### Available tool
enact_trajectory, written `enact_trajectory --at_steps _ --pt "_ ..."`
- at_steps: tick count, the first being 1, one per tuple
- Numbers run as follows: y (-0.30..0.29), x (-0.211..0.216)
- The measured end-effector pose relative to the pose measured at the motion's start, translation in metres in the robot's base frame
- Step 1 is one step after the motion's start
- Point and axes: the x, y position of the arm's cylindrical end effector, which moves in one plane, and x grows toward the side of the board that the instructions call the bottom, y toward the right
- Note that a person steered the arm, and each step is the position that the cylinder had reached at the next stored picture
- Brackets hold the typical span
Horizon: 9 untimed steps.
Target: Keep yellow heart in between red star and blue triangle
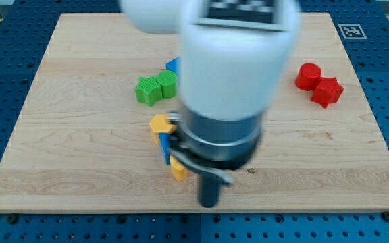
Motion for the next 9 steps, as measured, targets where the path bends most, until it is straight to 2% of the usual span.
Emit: enact_trajectory --at_steps 2,3,4,6,7,8,9 --pt "-0.062 -0.035" --pt "-0.064 -0.038" --pt "-0.011 -0.038" --pt "0.05 -0.038" --pt "0.043 -0.038" --pt "0.011 -0.048" --pt "0.027 -0.07"
